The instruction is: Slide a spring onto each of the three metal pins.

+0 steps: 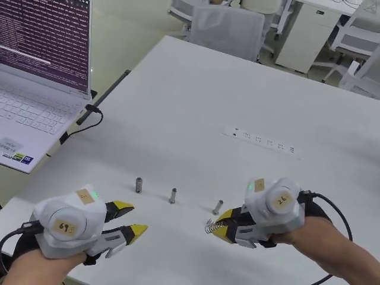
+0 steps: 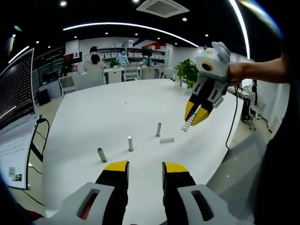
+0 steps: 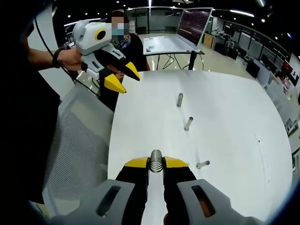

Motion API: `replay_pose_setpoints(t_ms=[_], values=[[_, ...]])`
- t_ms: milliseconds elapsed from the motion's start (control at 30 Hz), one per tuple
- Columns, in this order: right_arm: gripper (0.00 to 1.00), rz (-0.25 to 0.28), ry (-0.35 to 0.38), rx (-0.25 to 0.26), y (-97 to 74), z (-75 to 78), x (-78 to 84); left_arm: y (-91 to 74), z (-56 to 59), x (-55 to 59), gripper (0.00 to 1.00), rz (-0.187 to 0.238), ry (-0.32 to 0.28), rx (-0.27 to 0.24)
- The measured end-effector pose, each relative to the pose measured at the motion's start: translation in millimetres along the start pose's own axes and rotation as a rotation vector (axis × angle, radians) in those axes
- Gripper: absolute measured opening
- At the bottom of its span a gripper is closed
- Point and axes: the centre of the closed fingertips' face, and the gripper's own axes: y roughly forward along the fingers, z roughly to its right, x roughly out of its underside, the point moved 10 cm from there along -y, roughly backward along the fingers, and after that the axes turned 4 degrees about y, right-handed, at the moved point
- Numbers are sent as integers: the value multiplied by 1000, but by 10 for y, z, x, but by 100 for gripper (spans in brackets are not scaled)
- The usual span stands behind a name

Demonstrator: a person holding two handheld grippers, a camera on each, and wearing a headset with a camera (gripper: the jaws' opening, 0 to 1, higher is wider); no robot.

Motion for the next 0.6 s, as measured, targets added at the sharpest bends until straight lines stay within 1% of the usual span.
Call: replay_pose_setpoints(t_ms=[67, 133, 233, 333, 433, 600], values=[[9, -9, 6, 3, 53, 25, -20, -13, -37, 50, 24, -3, -15, -14], [9, -14, 5, 6, 85, 40, -45, -32, -56, 72, 27, -1, -26, -20], [9, -14, 1, 8, 139, 82, -129, -72, -96, 117, 29, 1, -39, -29], [9, -16, -3, 13, 182, 131, -194, -98, -123, 141, 31, -1, -39, -30], [9, -22, -11, 19, 219, 185, -260, -116, -157, 166, 34, -13, -36, -39], [9, -24, -22, 26, 291, 266, -372, -156, -191, 177, 38, -10, -41, -36]])
